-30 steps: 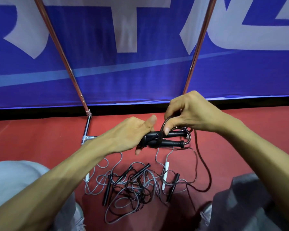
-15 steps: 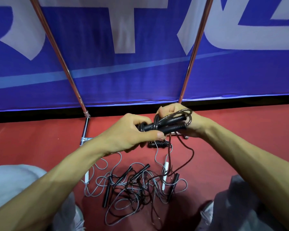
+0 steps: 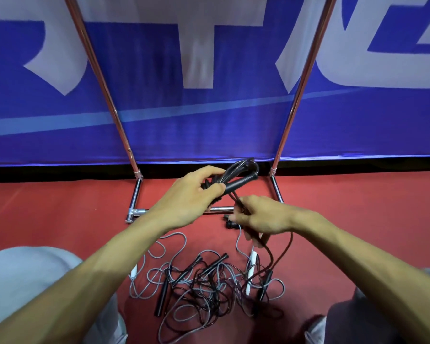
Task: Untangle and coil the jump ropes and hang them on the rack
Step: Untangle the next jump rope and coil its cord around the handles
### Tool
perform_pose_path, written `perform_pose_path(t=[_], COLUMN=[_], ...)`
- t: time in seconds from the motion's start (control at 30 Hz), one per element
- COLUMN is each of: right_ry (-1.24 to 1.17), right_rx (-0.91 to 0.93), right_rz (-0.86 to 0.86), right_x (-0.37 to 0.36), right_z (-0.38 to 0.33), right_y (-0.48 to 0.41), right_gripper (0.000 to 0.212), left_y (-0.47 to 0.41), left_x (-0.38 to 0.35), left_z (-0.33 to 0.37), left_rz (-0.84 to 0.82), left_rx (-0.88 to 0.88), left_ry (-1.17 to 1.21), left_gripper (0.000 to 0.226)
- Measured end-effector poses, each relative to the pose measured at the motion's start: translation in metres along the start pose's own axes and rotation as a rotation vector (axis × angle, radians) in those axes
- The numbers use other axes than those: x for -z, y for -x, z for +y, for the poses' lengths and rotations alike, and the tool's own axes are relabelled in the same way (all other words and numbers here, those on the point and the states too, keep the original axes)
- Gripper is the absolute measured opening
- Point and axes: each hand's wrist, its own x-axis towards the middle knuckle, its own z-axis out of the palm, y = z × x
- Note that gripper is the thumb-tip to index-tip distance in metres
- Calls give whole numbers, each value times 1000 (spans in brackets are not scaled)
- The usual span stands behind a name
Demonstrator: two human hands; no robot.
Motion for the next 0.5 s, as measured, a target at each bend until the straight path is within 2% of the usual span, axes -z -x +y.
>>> perform_pose_path(t=[0.1, 0.23, 0.37, 0.5], right_ry=[137, 437, 637, 782], right_rx=[16, 114, 150, 225], right_rz=[33, 159, 188, 213], right_x=[3, 6, 5, 8], right_z=[1, -2, 3, 10], right_y=[0, 3, -4, -8], right_gripper=[24, 23, 20, 32], left_y=[-1, -4, -7, -8], left_x=[0, -3, -4, -3], left_z=[-5, -13, -19, -23], left_rz=[59, 115, 33, -33], left_rx=[-24, 25, -20, -26], left_ry=[-111, -200, -245, -186], left_gripper=[20, 31, 34, 36])
